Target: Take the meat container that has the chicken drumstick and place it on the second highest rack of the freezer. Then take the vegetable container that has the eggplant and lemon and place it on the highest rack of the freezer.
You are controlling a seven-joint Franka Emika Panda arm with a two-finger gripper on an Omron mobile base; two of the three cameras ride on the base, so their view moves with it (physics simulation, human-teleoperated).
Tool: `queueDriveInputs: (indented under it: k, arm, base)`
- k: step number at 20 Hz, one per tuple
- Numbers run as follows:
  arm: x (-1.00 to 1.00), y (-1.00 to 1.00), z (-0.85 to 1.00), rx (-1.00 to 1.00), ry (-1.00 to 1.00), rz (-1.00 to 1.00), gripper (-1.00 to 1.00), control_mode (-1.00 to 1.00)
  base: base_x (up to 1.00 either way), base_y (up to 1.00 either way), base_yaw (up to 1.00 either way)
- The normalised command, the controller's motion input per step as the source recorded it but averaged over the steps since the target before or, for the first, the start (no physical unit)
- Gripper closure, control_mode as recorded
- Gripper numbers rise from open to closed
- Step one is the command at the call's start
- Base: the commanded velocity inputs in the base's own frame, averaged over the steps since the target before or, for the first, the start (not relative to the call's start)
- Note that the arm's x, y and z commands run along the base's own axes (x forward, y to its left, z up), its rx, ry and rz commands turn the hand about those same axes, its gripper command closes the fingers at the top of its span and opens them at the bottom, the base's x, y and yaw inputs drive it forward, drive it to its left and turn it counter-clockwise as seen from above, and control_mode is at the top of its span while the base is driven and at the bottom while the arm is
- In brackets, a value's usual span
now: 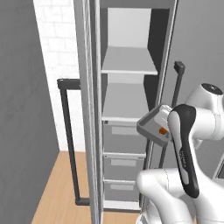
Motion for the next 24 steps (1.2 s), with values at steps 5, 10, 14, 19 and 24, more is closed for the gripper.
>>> queueDriveInputs:
  k: [5, 10, 14, 19, 24]
  arm:
    - [0.0, 0.0, 0.0, 0.0, 0.0, 0.0, 1.0, 1.0]
    - [0.0, 0.0, 0.0, 0.0, 0.0, 0.0, 1.0, 1.0]
    - [0.0, 0.0, 0.0, 0.0, 0.0, 0.0, 1.0, 1.0]
    - [0.04, 0.02, 0.0, -0.01, 0.0, 0.0, 1.0, -1.0]
    - [0.34, 0.07, 0.0, -0.12, 0.0, 0.19, 1.0, -1.0]
  base:
    - [0.41, 0.18, -0.17]
    - [0.2, 0.04, -0.04]
    - [0.02, 0.01, 0.0]
    - [0.0, 0.0, 0.0]
    - [0.0, 0.0, 0.0]
